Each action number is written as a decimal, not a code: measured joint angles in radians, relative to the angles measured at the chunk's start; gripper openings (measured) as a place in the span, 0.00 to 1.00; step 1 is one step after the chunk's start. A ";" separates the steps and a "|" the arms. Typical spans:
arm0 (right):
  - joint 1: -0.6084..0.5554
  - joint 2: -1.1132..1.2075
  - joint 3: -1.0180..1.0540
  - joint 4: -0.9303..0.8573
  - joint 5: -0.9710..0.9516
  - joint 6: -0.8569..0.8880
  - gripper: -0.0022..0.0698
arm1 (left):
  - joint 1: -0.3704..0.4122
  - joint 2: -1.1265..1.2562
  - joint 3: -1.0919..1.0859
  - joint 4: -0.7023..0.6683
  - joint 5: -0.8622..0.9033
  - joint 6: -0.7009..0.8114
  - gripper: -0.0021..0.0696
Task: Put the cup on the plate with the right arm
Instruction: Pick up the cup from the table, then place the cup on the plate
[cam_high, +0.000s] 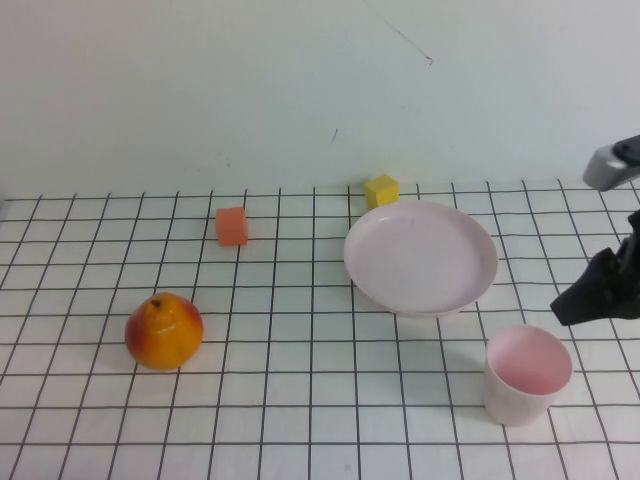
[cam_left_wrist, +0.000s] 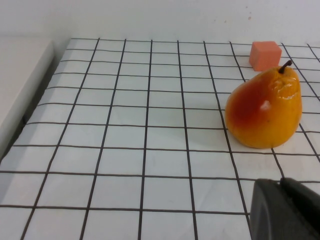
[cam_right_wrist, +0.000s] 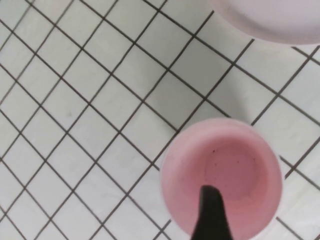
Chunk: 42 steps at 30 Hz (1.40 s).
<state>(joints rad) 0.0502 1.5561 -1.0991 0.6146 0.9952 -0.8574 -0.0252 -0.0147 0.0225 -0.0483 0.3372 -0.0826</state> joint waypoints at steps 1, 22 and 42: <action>0.008 0.031 -0.026 -0.016 0.003 0.010 0.67 | 0.000 0.000 0.000 0.000 0.000 0.000 0.02; 0.161 0.388 -0.179 -0.238 0.053 0.071 0.23 | 0.000 0.000 0.000 0.000 0.000 0.000 0.02; 0.197 0.538 -0.734 -0.221 -0.189 0.085 0.06 | 0.000 0.000 0.000 0.000 0.000 0.000 0.02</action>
<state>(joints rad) 0.2470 2.0942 -1.8334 0.3933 0.8066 -0.7722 -0.0252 -0.0147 0.0225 -0.0483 0.3372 -0.0826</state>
